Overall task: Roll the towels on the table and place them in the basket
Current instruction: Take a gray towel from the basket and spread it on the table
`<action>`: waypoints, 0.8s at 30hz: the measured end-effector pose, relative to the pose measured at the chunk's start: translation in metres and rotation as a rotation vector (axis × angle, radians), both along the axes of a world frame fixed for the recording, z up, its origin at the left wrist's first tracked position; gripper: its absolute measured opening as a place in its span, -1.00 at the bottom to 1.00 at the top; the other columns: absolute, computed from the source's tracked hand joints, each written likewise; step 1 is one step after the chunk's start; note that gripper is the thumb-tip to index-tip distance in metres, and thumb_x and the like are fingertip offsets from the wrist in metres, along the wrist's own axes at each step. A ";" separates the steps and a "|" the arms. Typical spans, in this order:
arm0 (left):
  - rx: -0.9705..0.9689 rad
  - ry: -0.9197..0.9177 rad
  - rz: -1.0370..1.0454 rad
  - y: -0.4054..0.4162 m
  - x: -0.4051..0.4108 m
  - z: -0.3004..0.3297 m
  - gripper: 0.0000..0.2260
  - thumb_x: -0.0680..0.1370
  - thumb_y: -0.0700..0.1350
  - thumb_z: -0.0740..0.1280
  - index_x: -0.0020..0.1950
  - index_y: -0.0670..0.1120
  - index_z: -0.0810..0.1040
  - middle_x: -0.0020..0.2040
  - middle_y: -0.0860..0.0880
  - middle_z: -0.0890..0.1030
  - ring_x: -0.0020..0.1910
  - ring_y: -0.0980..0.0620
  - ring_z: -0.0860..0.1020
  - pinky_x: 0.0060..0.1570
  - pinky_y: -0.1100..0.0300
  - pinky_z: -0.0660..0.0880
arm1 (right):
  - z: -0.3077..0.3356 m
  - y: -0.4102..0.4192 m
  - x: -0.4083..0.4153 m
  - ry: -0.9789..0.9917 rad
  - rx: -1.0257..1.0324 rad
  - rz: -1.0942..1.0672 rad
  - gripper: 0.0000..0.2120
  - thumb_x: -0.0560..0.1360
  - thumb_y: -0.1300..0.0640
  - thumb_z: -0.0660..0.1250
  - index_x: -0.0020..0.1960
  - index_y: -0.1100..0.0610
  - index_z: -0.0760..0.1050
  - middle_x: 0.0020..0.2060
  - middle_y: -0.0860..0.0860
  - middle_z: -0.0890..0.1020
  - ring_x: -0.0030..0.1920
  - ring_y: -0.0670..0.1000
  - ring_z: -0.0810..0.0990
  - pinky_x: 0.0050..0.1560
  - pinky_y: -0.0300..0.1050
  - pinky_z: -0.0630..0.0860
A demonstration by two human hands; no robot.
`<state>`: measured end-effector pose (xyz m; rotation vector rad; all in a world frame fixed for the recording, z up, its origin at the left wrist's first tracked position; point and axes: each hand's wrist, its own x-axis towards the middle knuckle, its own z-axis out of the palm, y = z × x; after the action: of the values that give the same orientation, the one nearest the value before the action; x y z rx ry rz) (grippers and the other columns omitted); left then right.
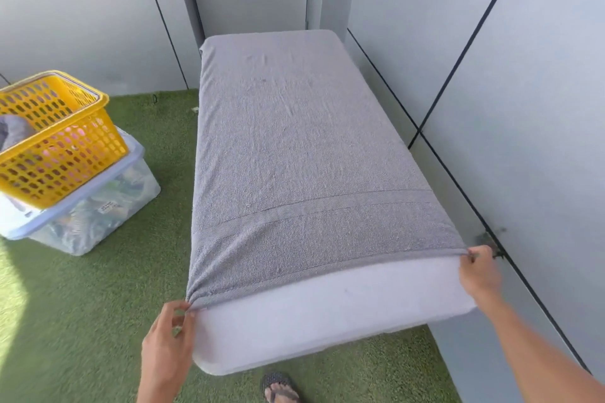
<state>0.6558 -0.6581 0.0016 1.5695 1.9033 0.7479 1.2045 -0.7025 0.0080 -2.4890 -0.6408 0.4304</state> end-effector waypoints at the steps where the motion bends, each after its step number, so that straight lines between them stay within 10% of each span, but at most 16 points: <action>1: -0.019 0.024 -0.007 -0.001 0.001 0.003 -0.93 0.56 -0.07 0.33 0.02 0.06 0.48 -0.07 -0.02 0.64 -0.14 0.00 0.59 -0.14 0.04 0.49 | 0.005 -0.003 -0.005 -0.001 -0.032 0.031 -0.80 0.56 0.29 0.20 0.17 0.30 0.41 0.04 0.27 0.55 0.10 0.29 0.53 0.02 0.05 0.38; 7: 0.083 0.354 -0.223 0.002 0.031 0.021 -0.68 0.45 -0.26 0.43 0.17 -0.09 0.49 0.13 -0.11 0.45 0.10 -0.16 0.42 0.01 -0.10 0.50 | 0.023 -0.003 -0.026 -0.227 -0.215 0.431 -0.55 0.52 0.27 0.31 0.39 0.11 0.36 0.33 0.16 0.44 0.32 0.23 0.36 0.31 0.12 0.31; 19: 0.130 0.454 -0.260 0.019 0.065 0.020 -0.73 0.42 -0.45 0.38 0.06 -0.20 0.59 0.01 -0.07 0.58 -0.01 -0.11 0.53 -0.12 -0.04 0.57 | 0.007 -0.002 0.013 -0.411 -0.038 0.776 -0.76 0.49 0.35 0.32 0.11 0.15 0.55 0.08 0.02 0.54 0.12 0.09 0.46 0.13 -0.03 0.39; 24: 0.153 0.484 -0.285 0.002 0.053 0.017 -0.51 0.21 -0.65 0.37 0.04 -0.25 0.61 -0.02 -0.12 0.62 0.00 -0.13 0.54 -0.01 -0.01 0.54 | 0.000 -0.011 0.038 -0.370 -0.046 0.918 -0.67 0.60 0.08 0.03 0.08 0.12 0.55 -0.01 -0.04 0.57 0.08 0.02 0.49 0.16 -0.15 0.33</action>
<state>0.7092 -0.6556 0.0187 2.2193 1.9082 0.4215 1.2425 -0.7130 0.0080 -2.1880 -1.9439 0.2903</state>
